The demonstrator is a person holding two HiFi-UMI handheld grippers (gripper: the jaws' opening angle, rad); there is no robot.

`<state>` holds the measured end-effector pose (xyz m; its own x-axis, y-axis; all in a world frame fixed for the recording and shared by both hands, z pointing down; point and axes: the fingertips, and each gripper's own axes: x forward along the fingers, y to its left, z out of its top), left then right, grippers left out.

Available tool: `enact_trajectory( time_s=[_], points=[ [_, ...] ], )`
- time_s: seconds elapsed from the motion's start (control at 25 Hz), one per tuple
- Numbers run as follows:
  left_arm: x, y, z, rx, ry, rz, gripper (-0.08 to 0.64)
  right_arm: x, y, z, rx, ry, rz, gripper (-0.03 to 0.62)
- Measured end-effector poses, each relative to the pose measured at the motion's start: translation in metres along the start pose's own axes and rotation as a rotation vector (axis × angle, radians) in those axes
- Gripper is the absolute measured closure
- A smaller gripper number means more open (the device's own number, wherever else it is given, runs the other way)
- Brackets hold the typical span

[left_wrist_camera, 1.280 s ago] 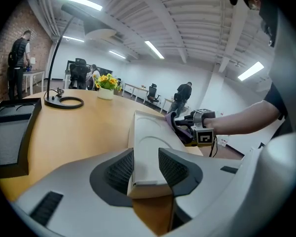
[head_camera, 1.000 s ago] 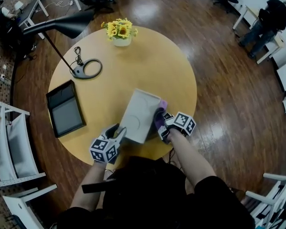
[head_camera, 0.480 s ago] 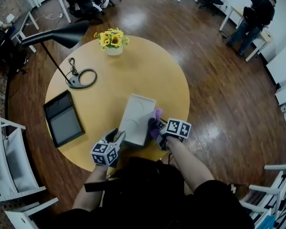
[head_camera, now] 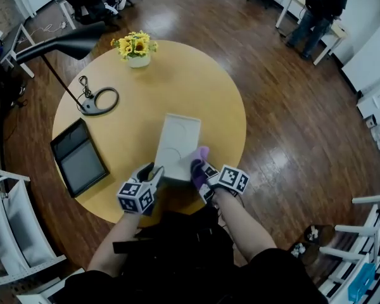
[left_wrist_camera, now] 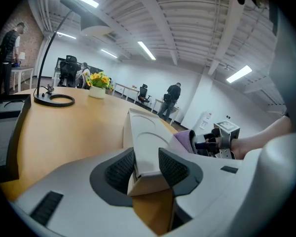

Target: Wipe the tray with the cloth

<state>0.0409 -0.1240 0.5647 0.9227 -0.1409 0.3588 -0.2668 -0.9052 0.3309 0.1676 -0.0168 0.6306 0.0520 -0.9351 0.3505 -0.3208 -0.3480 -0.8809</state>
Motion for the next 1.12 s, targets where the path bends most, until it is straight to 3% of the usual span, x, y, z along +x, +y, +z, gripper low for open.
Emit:
enact_trajectory(
  time_s=[0.12, 0.28, 0.48, 0.68, 0.8, 0.88, 1.0, 1.12],
  points=[
    [0.000, 0.000, 0.000, 0.008, 0.014, -0.031, 0.410, 0.005, -0.013, 0.001, 0.091, -0.047, 0.022, 0.517],
    [0.002, 0.000, -0.001, 0.025, 0.029, -0.051, 0.408, 0.010, -0.022, 0.006, 0.165, -0.083, -0.038, 0.512],
    [0.002, 0.002, -0.001, -0.001, 0.033, -0.059, 0.408, -0.002, -0.028, -0.017, 0.309, -0.179, -0.039, 0.512],
    [0.002, 0.002, 0.000, -0.010, 0.021, -0.072, 0.407, -0.015, -0.024, -0.044, 0.402, -0.116, 0.008, 0.514],
    [0.002, 0.003, -0.001, -0.028, 0.011, -0.069, 0.408, -0.019, -0.017, -0.056, 0.403, -0.014, 0.015, 0.514],
    [0.001, 0.003, -0.001, -0.036, 0.013, -0.071, 0.408, -0.021, -0.015, -0.050, 0.344, 0.039, 0.010, 0.515],
    [0.002, 0.002, -0.001, -0.031, 0.024, -0.083, 0.408, -0.018, -0.016, -0.016, 0.239, 0.008, -0.008, 0.514],
    [0.004, 0.003, 0.000, -0.024, 0.028, -0.086, 0.408, 0.000, -0.013, -0.002, 0.235, -0.014, -0.010, 0.514]
  ],
)
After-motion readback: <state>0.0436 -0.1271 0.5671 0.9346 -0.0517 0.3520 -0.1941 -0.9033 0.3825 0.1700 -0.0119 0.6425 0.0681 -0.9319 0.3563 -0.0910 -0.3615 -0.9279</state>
